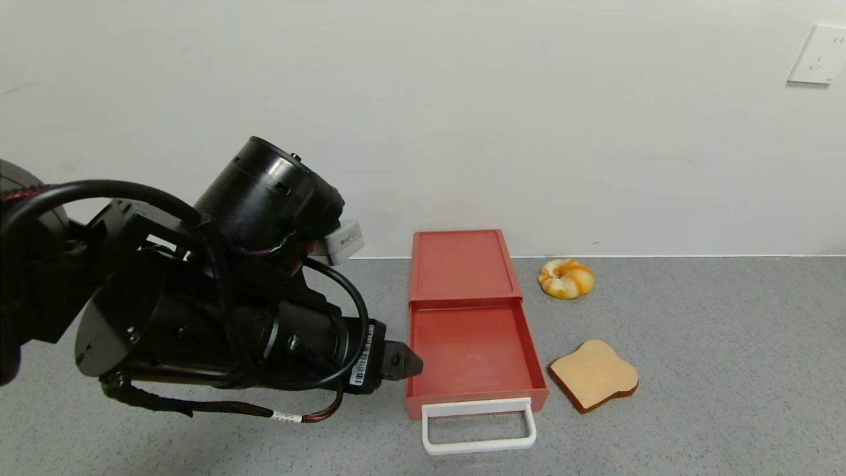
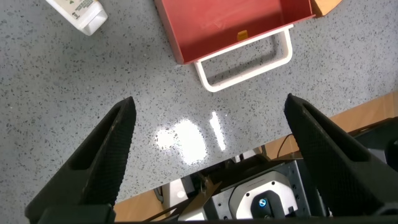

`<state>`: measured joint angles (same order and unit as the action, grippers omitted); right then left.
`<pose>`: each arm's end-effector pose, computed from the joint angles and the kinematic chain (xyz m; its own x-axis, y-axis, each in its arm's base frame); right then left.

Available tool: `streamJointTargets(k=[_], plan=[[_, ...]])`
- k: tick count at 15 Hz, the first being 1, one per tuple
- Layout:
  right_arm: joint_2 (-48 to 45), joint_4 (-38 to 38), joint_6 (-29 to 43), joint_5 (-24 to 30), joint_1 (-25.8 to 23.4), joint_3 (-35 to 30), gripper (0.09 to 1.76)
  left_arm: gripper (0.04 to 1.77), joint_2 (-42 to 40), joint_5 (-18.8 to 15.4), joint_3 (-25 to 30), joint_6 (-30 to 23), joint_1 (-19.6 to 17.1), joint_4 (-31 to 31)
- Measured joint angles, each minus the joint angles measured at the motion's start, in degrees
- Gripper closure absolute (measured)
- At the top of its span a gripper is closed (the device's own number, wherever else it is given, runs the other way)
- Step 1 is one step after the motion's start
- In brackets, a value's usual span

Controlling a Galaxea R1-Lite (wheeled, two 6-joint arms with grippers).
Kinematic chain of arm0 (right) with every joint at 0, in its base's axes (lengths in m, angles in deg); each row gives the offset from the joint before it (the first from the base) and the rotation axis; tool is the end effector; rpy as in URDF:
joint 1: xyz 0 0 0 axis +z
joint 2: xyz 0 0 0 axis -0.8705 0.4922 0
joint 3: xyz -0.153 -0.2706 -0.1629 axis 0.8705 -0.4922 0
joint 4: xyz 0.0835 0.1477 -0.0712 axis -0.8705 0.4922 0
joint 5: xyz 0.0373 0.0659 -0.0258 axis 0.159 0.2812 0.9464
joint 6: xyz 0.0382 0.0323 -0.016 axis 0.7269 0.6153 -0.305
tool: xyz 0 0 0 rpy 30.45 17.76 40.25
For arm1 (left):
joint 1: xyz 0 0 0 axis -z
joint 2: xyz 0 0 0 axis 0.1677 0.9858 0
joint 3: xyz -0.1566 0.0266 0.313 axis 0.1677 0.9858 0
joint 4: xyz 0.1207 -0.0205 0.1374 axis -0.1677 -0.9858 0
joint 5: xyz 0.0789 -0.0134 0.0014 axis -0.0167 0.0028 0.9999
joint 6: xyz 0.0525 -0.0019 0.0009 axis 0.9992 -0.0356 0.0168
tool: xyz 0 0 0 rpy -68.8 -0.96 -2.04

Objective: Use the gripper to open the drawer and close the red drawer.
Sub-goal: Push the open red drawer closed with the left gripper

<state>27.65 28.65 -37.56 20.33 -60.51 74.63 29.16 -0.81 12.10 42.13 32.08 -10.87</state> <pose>-0.0506 0.0009 0.0743 0.9998 0.0187 -0.0091 -0.0188 0.9998 -0.0118 0.2126 -0.1814 0.2703 0.5436 -0.3261 -0.7734 0.2820 0.9388 -0.1977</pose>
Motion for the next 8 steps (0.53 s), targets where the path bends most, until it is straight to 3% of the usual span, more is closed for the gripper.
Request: streamJointTargets(k=[8], plan=[[0.0,0.0,0.0,0.0,0.0,0.0,0.10,0.09,2.5,0.8,-1.7,-0.2,2.2,0.2]])
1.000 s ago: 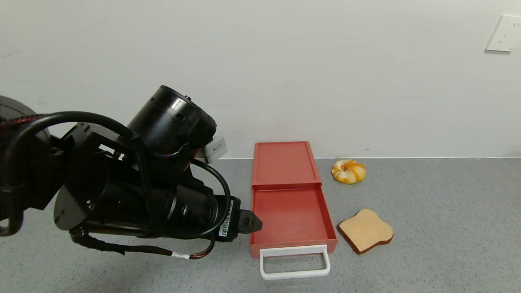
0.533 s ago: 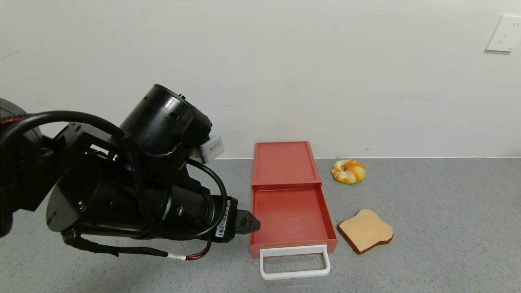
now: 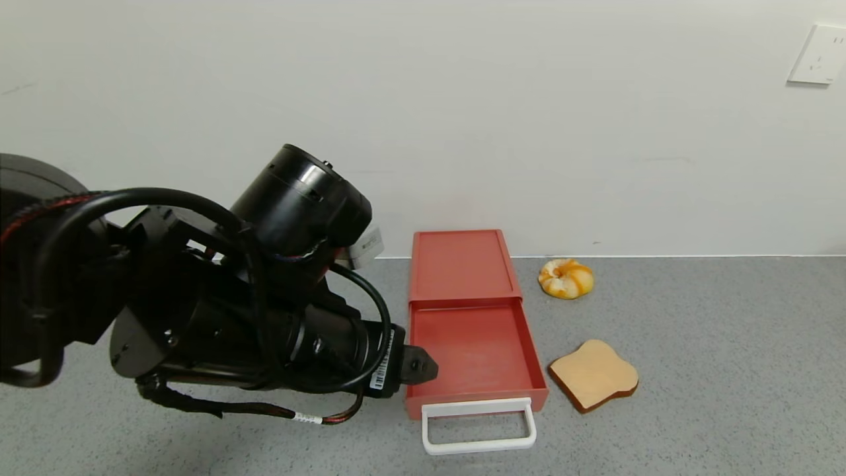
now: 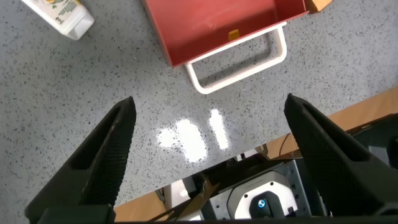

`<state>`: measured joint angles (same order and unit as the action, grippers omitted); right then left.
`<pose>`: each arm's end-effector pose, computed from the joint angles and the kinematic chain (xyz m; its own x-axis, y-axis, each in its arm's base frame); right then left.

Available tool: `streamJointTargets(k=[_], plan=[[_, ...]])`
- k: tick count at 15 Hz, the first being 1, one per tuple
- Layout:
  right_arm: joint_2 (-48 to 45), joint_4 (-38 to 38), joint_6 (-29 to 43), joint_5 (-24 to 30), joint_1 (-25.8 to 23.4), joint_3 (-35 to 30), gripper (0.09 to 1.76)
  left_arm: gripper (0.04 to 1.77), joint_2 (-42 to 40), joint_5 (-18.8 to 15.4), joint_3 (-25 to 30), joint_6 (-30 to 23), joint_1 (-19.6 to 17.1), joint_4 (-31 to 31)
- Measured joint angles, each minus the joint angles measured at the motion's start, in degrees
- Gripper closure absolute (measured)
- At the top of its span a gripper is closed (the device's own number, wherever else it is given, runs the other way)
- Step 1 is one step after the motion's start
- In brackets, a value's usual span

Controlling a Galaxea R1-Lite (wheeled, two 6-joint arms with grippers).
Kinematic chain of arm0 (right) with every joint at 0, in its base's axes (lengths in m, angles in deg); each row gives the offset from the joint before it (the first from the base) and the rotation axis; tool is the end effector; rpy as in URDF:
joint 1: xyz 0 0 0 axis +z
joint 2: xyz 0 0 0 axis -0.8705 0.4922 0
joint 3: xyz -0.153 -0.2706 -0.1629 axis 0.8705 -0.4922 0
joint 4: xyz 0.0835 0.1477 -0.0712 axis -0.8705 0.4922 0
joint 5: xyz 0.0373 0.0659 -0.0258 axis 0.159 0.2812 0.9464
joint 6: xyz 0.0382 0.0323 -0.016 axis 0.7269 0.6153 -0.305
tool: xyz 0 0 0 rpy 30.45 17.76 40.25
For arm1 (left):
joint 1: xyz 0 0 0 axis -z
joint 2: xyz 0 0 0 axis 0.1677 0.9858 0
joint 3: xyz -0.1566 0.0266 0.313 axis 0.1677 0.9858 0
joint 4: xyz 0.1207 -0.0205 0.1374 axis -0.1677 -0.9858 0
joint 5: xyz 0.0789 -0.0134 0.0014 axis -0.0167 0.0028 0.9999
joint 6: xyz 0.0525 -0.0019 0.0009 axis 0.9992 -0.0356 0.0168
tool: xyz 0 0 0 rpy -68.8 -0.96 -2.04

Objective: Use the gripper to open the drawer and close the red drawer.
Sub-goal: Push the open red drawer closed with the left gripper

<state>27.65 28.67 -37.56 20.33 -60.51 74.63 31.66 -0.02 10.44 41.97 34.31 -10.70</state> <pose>-0.0506 0.0009 0.0743 0.9998 0.0187 -0.0095 -0.0188 0.9998 -0.0118 0.2162 -0.1989 0.2658 0.5327 -0.3301 -0.7793 0.3079 0.9333 -0.1849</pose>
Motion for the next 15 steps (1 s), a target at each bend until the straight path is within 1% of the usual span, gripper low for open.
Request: streamJointTargets(k=[3,5,7,12,15], plan=[[0.0,0.0,0.0,0.0,0.0,0.0,0.10,0.09,3.1,2.4,-2.1,-1.7,2.8,-0.3],[0.0,0.0,0.0,0.0,0.0,0.0,0.10,0.09,5.6,3.2,-4.3,-3.1,4.7,-2.1],[0.0,0.0,0.0,0.0,0.0,0.0,0.10,0.09,8.3,3.6,-7.2,-5.6,6.3,-4.0],[0.0,0.0,0.0,0.0,0.0,0.0,0.10,0.09,15.8,4.8,-15.6,-13.6,8.8,-12.5],[0.0,0.0,0.0,0.0,0.0,0.0,0.10,0.09,20.0,4.9,-20.0,-15.9,9.9,-16.3]])
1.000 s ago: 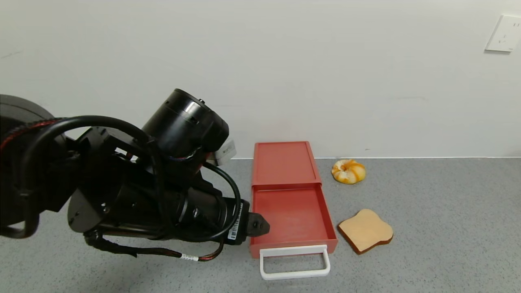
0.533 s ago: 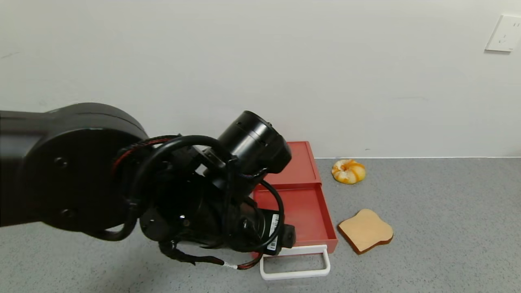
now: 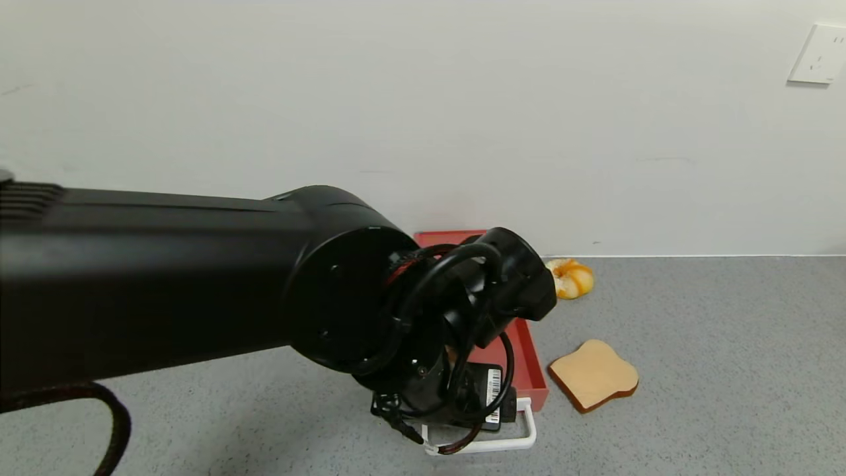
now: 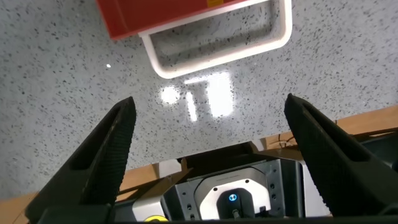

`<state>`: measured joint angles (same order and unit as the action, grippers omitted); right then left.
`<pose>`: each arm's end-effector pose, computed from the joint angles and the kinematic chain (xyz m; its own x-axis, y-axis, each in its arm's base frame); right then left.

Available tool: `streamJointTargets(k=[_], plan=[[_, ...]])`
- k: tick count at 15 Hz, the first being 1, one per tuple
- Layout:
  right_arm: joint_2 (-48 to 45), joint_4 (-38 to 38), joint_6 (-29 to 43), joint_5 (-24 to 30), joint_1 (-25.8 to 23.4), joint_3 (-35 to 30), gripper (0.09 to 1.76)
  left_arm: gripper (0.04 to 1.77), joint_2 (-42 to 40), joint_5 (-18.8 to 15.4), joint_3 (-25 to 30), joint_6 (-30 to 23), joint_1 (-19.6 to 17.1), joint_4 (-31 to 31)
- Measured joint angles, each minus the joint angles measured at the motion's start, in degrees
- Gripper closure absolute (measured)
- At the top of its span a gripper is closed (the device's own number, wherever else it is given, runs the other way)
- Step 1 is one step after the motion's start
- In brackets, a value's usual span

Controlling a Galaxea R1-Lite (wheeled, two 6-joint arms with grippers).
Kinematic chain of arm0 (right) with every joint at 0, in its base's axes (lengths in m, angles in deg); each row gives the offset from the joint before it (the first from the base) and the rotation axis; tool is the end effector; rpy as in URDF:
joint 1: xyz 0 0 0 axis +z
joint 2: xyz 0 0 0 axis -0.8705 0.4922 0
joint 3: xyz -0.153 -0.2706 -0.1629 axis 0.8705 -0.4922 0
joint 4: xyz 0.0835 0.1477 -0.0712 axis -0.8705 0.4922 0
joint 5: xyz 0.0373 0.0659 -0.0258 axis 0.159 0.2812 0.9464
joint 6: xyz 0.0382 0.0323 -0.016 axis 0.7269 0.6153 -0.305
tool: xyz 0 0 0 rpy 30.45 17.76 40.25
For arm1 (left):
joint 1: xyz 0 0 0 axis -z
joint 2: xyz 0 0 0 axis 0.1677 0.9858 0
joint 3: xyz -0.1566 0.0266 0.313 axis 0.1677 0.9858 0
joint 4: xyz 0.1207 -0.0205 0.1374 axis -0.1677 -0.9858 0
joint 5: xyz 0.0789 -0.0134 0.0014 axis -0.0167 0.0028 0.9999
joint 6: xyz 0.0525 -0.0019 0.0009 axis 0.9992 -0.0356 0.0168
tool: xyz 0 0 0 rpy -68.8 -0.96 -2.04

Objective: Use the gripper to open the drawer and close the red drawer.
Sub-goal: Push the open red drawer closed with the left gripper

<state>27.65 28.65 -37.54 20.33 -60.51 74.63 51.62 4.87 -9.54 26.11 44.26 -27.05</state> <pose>-0.0506 0.0009 0.0743 0.9998 0.0187 -0.0091 -0.0188 0.9998 -0.0115 0.2322 -0.2993 0.2169 0.3886 -0.1662 -0.9063 0.1765 0.9788 -0.1038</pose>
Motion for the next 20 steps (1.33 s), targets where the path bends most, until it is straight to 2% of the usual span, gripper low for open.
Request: streamJointTargets(k=[8,11,16,20], plan=[[0.0,0.0,0.0,0.0,0.0,0.0,0.10,0.09,7.6,-0.3,-4.8,-3.2,0.6,-1.1],[0.0,0.0,0.0,0.0,0.0,0.0,0.10,0.09,9.1,-0.4,-5.1,-2.5,0.8,-1.2],[0.0,0.0,0.0,0.0,0.0,0.0,0.10,0.09,9.0,-1.3,-2.6,5.9,3.4,0.3],[0.0,0.0,0.0,0.0,0.0,0.0,0.10,0.09,7.5,-3.0,2.0,14.0,3.8,9.9]])
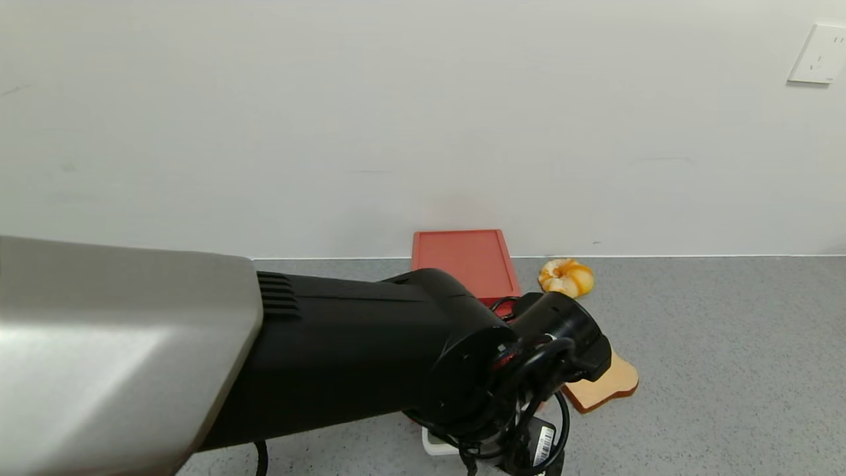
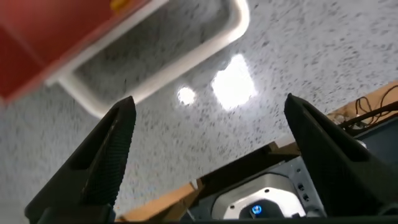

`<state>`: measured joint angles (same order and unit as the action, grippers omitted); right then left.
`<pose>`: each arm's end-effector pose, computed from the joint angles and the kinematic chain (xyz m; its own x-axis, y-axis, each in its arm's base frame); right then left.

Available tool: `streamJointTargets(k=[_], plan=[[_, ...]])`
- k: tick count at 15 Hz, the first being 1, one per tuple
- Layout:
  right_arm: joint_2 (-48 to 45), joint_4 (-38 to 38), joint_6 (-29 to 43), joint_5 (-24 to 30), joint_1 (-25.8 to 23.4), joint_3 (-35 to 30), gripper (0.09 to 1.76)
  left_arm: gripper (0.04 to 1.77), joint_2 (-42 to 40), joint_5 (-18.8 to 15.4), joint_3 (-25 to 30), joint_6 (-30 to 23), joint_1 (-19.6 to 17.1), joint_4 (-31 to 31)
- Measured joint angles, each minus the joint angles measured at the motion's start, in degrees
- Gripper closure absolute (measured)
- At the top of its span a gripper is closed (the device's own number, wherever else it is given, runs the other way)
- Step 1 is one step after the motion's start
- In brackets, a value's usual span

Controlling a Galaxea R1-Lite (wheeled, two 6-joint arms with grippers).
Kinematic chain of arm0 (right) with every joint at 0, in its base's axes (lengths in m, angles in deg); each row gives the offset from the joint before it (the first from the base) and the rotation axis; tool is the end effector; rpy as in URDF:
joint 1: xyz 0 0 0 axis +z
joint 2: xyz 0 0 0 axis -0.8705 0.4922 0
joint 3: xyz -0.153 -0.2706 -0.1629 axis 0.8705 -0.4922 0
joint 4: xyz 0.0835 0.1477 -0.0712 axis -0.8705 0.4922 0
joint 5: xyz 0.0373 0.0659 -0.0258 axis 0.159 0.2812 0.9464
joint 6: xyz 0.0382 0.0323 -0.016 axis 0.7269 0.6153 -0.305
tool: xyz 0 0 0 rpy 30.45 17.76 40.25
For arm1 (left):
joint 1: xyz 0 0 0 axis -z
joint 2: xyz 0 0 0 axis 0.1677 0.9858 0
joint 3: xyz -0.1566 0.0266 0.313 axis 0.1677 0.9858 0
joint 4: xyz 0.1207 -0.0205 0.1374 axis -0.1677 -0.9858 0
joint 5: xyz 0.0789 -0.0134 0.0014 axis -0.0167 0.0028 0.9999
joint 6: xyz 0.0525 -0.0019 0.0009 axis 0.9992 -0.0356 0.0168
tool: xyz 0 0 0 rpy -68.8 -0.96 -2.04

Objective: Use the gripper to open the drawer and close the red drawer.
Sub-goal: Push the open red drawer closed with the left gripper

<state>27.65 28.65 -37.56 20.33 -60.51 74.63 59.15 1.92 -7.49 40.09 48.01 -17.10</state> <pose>-0.0506 0.0009 0.0743 0.9998 0.0187 -0.0091 -0.0188 0.9998 -0.0118 0.2325 -0.3510 0.1640 0.3394 -0.2264 -0.9130 0.4654 0.8839 -0.0462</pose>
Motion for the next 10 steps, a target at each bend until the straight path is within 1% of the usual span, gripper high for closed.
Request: streamJointTargets(k=[2,5,9,10], plan=[[0.0,0.0,0.0,0.0,0.0,0.0,0.10,0.09,-0.5,-0.3,1.6,1.5,0.1,3.1],[0.0,0.0,0.0,0.0,0.0,0.0,0.10,0.09,-0.1,-1.3,1.9,1.1,-0.3,3.5],[0.0,0.0,0.0,0.0,0.0,0.0,0.10,0.09,0.4,-2.0,2.4,-0.4,-0.9,5.6],[0.0,0.0,0.0,0.0,0.0,0.0,0.10,0.09,0.7,-1.8,2.5,-1.9,-0.9,5.6]])
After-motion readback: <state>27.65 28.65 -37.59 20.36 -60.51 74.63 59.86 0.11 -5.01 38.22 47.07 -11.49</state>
